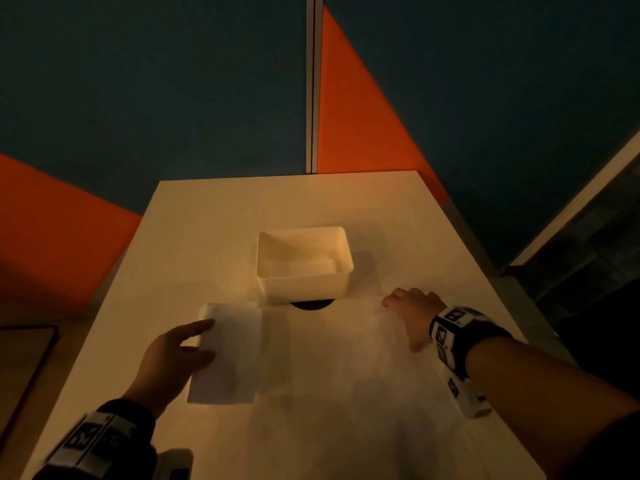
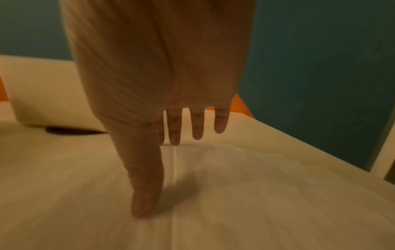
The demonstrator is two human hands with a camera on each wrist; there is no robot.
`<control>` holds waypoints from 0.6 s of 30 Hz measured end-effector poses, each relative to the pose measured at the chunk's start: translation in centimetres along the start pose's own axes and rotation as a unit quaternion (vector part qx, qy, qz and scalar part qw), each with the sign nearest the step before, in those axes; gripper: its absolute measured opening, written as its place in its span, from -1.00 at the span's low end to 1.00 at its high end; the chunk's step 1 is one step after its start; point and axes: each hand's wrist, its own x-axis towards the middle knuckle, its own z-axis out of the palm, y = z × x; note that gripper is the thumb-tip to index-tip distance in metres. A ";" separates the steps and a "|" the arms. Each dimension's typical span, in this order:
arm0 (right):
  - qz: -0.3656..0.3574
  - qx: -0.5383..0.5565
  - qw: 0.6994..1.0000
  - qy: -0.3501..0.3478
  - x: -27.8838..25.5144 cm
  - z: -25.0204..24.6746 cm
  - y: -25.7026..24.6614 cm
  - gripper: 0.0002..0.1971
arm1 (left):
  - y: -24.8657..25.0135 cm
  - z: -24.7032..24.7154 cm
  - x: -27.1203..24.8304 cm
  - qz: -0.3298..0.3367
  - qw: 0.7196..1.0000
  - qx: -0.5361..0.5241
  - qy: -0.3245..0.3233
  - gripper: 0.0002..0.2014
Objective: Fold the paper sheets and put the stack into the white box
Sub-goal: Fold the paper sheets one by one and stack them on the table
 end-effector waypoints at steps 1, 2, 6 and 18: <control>-0.001 -0.011 1.000 0.000 0.2 0.0 -0.1 -0.05 | 0.0 0.1 -0.1 0.005 1.000 0.013 0.008 -0.54; -0.001 -0.019 1.000 0.002 0.4 0.0 -0.2 -0.04 | 0.1 0.1 -0.1 0.012 0.999 0.026 0.015 -0.52; 0.004 -0.041 0.999 0.004 0.7 -0.1 -0.2 -0.02 | 0.3 0.2 0.0 0.044 0.996 0.064 0.031 -0.48; 0.010 -0.001 0.999 0.044 -0.1 0.1 0.2 -0.25 | -0.5 0.3 0.5 0.080 0.989 0.119 0.031 -0.45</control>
